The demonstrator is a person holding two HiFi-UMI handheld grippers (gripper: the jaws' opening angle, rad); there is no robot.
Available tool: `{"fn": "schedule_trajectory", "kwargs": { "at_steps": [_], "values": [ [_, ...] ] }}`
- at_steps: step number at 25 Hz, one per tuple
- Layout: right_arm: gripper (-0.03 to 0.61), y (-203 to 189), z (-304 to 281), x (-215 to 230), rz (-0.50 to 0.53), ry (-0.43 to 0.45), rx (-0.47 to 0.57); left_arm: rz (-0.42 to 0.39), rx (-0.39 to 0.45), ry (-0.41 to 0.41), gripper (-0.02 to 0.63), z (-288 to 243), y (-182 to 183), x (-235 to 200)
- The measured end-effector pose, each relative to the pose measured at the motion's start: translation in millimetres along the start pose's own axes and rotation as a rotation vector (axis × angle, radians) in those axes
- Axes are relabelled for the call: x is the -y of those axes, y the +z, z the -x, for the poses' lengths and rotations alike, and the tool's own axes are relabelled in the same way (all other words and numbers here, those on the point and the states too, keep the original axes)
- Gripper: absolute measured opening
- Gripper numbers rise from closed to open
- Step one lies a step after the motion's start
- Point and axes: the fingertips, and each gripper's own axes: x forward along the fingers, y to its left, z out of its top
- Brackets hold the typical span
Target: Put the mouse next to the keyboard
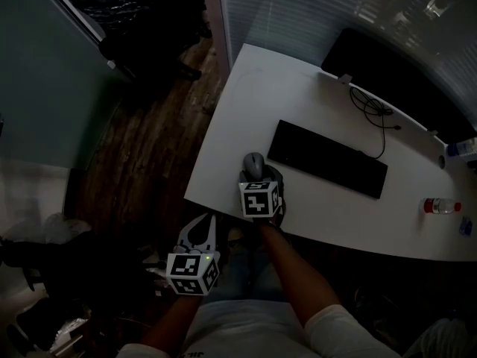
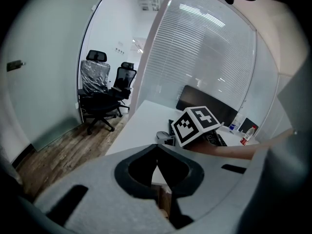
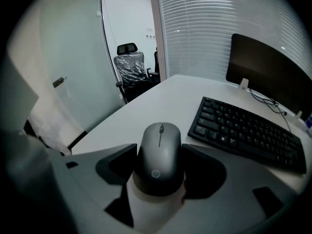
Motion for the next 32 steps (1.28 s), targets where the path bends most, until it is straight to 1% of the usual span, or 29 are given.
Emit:
{"fn": "schedule_trajectory", "kwargs": {
  "at_steps": [9, 21, 27, 32],
  "values": [
    [0.293, 12.2, 34.6, -1.5, 0.007, 0.013, 0.038, -0.024, 0.010, -0.021, 0.005, -0.4, 7.6, 10.8],
    [0.293, 14.2, 118.0, 9.1, 0.003, 0.017, 0.098, -0.093, 0.020, -0.062, 0.005, -8.2, 12.0, 46.2],
    [0.293, 9.2, 148.2, 21.7, 0.000, -0.011, 0.124, -0.116, 0.031, -0.074, 0.005, -0.6, 14.8, 61.7],
    [0.293, 0.6, 168.2, 47.1, -0.045, -0.054, 0.142, -0.139, 0.018, -0.105, 0.005, -2.2, 11.6, 80.4]
  ]
}}
